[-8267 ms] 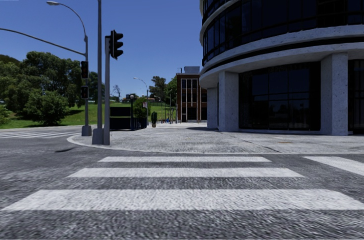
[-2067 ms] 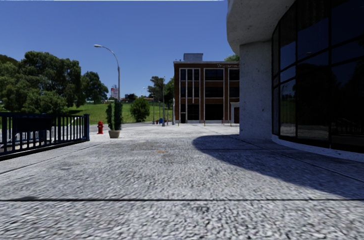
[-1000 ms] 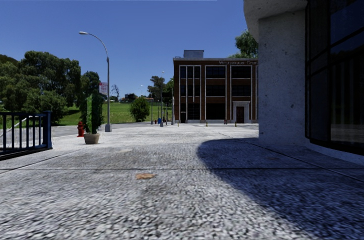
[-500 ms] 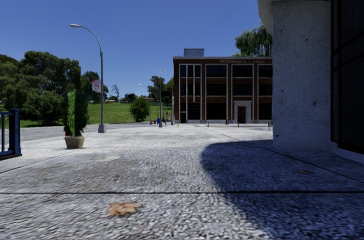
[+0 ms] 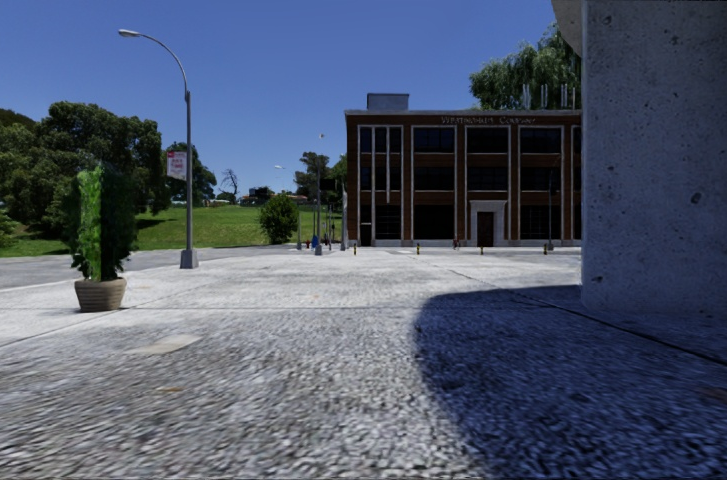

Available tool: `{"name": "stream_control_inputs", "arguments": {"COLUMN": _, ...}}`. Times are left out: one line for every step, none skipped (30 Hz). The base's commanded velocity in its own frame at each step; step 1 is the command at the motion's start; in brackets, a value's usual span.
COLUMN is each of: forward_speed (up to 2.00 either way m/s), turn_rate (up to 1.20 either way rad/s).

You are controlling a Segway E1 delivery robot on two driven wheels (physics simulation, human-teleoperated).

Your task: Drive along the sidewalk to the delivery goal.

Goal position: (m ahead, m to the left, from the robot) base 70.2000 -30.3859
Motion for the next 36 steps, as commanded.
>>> {"name": "stream_control_inputs", "arguments": {"forward_speed": 2.00, "turn_rate": 0.00}}
{"name": "stream_control_inputs", "arguments": {"forward_speed": 2.00, "turn_rate": 0.00}}
{"name": "stream_control_inputs", "arguments": {"forward_speed": 2.00, "turn_rate": 0.00}}
{"name": "stream_control_inputs", "arguments": {"forward_speed": 2.00, "turn_rate": 0.00}}
{"name": "stream_control_inputs", "arguments": {"forward_speed": 2.00, "turn_rate": 0.00}}
{"name": "stream_control_inputs", "arguments": {"forward_speed": 2.00, "turn_rate": 0.00}}
{"name": "stream_control_inputs", "arguments": {"forward_speed": 2.00, "turn_rate": 0.00}}
{"name": "stream_control_inputs", "arguments": {"forward_speed": 2.00, "turn_rate": 0.00}}
{"name": "stream_control_inputs", "arguments": {"forward_speed": 2.00, "turn_rate": 0.00}}
{"name": "stream_control_inputs", "arguments": {"forward_speed": 2.00, "turn_rate": 0.00}}
{"name": "stream_control_inputs", "arguments": {"forward_speed": 2.00, "turn_rate": 0.00}}
{"name": "stream_control_inputs", "arguments": {"forward_speed": 2.00, "turn_rate": 0.00}}
{"name": "stream_control_inputs", "arguments": {"forward_speed": 2.00, "turn_rate": 0.00}}
{"name": "stream_control_inputs", "arguments": {"forward_speed": 2.00, "turn_rate": 0.00}}
{"name": "stream_control_inputs", "arguments": {"forward_speed": 2.00, "turn_rate": 0.00}}
{"name": "stream_control_inputs", "arguments": {"forward_speed": 2.00, "turn_rate": 0.00}}
{"name": "stream_control_inputs", "arguments": {"forward_speed": 2.00, "turn_rate": 0.00}}
{"name": "stream_control_inputs", "arguments": {"forward_speed": 2.00, "turn_rate": 0.00}}
{"name": "stream_control_inputs", "arguments": {"forward_speed": 2.00, "turn_rate": 0.00}}
{"name": "stream_control_inputs", "arguments": {"forward_speed": 2.00, "turn_rate": 0.00}}
{"name": "stream_control_inputs", "arguments": {"forward_speed": 2.00, "turn_rate": 0.00}}
{"name": "stream_control_inputs", "arguments": {"forward_speed": 2.00, "turn_rate": 0.00}}
{"name": "stream_control_inputs", "arguments": {"forward_speed": 2.00, "turn_rate": 0.00}}
{"name": "stream_control_inputs", "arguments": {"forward_speed": 2.00, "turn_rate": 0.00}}
{"name": "stream_control_inputs", "arguments": {"forward_speed": 2.00, "turn_rate": 0.00}}
{"name": "stream_control_inputs", "arguments": {"forward_speed": 2.00, "turn_rate": 0.00}}
{"name": "stream_control_inputs", "arguments": {"forward_speed": 2.00, "turn_rate": 0.00}}
{"name": "stream_control_inputs", "arguments": {"forward_speed": 2.00, "turn_rate": 0.00}}
{"name": "stream_control_inputs", "arguments": {"forward_speed": 2.00, "turn_rate": 0.00}}
{"name": "stream_control_inputs", "arguments": {"forward_speed": 2.00, "turn_rate": 0.00}}
{"name": "stream_control_inputs", "arguments": {"forward_speed": 2.00, "turn_rate": 0.00}}
{"name": "stream_control_inputs", "arguments": {"forward_speed": 2.00, "turn_rate": 0.00}}
{"name": "stream_control_inputs", "arguments": {"forward_speed": 2.00, "turn_rate": 0.00}}
{"name": "stream_control_inputs", "arguments": {"forward_speed": 2.00, "turn_rate": 0.00}}
{"name": "stream_control_inputs", "arguments": {"forward_speed": 2.00, "turn_rate": 0.00}}
{"name": "stream_control_inputs", "arguments": {"forward_speed": 2.00, "turn_rate": 0.00}}
